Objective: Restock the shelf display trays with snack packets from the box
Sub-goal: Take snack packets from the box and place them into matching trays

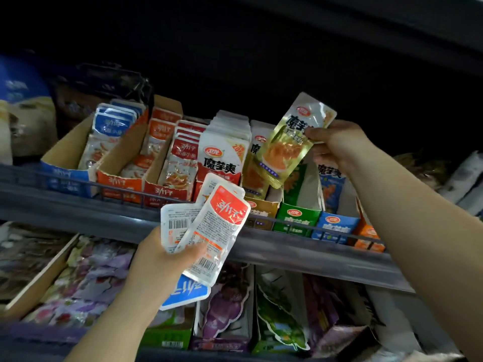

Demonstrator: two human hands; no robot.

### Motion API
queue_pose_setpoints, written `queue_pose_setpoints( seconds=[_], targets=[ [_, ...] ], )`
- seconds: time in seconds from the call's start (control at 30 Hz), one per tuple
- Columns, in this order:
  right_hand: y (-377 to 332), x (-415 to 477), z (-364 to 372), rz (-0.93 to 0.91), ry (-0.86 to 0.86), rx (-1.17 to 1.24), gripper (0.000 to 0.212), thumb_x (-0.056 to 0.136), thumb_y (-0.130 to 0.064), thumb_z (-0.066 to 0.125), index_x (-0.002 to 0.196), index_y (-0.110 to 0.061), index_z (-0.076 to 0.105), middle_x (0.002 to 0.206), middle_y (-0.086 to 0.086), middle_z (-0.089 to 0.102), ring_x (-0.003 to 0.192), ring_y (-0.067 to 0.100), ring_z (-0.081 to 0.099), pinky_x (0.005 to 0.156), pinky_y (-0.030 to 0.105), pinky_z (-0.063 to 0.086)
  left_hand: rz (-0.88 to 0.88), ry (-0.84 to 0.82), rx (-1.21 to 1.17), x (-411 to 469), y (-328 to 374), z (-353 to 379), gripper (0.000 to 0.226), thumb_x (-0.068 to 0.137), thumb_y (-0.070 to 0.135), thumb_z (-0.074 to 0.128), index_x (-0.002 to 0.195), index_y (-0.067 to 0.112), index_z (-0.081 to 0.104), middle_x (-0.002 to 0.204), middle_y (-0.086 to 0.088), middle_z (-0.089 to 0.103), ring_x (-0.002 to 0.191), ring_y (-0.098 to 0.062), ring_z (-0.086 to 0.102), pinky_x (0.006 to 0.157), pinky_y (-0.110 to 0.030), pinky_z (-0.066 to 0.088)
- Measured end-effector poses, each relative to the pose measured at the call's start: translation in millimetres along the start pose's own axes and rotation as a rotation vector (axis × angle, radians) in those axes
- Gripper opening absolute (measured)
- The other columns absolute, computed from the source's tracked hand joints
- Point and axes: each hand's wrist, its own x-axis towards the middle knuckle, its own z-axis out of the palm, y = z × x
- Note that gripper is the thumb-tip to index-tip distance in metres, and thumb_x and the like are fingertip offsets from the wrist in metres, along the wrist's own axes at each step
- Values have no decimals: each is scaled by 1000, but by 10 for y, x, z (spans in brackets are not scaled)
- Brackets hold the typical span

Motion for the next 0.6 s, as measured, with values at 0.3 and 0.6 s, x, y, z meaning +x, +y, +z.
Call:
queue_pose_setpoints(
  seconds=[0.3,0.6],
  targets=[
    [275,225,419,-60,72,-251,33,85,-7,62,117,-4,57,116,9,60,99,22,59,64,18,41,-28,10,10,19,-2,-85,19,73,2,71,79,19,64,74,5,72,73,-18,69,72,-39,54],
    [455,329,500,-100,-15,-468,35,78,-8,66,113,-10,60,112,10,63,105,28,59,93,39,48,-43,33,-2,70,-8,-76,16,74,4,71,79,17,62,75,4,71,67,-11,66,54,-23,48]
  ],
)
